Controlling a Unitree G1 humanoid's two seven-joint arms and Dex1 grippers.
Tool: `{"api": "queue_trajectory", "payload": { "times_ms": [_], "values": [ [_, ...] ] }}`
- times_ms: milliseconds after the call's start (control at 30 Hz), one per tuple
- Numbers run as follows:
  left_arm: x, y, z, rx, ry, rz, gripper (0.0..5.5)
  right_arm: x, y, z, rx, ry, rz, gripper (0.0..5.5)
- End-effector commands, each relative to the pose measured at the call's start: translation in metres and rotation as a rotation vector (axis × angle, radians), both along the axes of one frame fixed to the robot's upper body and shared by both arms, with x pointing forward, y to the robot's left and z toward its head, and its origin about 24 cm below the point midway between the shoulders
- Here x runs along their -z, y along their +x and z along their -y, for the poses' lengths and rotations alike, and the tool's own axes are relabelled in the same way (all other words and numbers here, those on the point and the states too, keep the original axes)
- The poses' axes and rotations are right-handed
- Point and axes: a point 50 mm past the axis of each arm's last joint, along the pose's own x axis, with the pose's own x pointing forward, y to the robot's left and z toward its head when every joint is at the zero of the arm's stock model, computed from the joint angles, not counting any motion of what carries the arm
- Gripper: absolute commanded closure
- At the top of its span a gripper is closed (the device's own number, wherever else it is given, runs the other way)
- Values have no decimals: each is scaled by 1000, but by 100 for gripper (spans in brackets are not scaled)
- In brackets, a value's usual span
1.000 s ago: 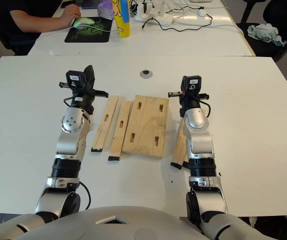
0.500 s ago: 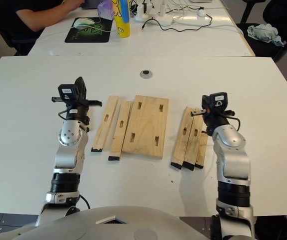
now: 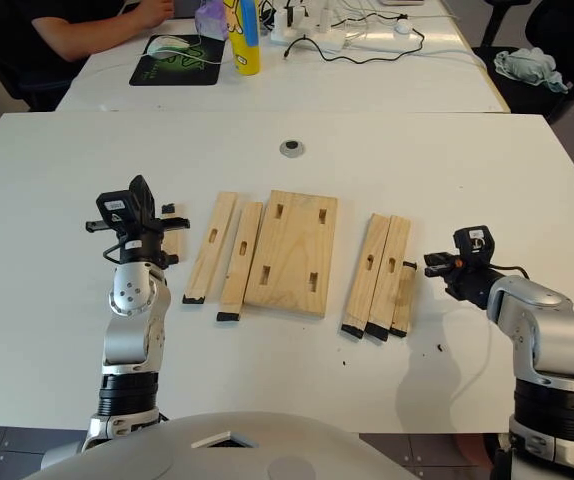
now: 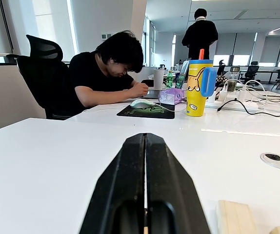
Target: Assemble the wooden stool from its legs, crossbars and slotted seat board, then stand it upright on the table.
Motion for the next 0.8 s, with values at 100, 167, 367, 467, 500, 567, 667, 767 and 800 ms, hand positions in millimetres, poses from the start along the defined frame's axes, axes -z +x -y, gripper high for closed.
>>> {"api": "queue_trajectory", "payload": {
  "times_ms": [100,167,367,467,500,567,667,767,800],
  "values": [
    [2,-4,-3,-27,7,-12,550,-4,3,9,34,176,-78,414],
    [2,-4,-2,-28,7,-12,550,-3,3,8,45,235,-91,385],
    [3,-5,-2,-28,2,-13,550,-1,0,6,-19,245,-130,299],
    [3,-6,-2,-26,-1,-14,550,3,-2,4,-69,194,-133,299],
    [3,-6,-2,-27,-2,-14,550,5,-3,3,-77,200,-140,299],
    [3,-6,-1,-25,-3,-16,550,10,-7,-1,-119,188,-154,299],
    [4,-6,-1,-24,-3,-18,550,15,-12,-7,-178,158,-160,299],
    [4,-6,-1,-20,-5,-21,550,17,-17,-14,-242,132,-162,299],
    [4,-6,-1,-20,-5,-22,550,18,-17,-15,-265,104,-154,299]
  ]
}}
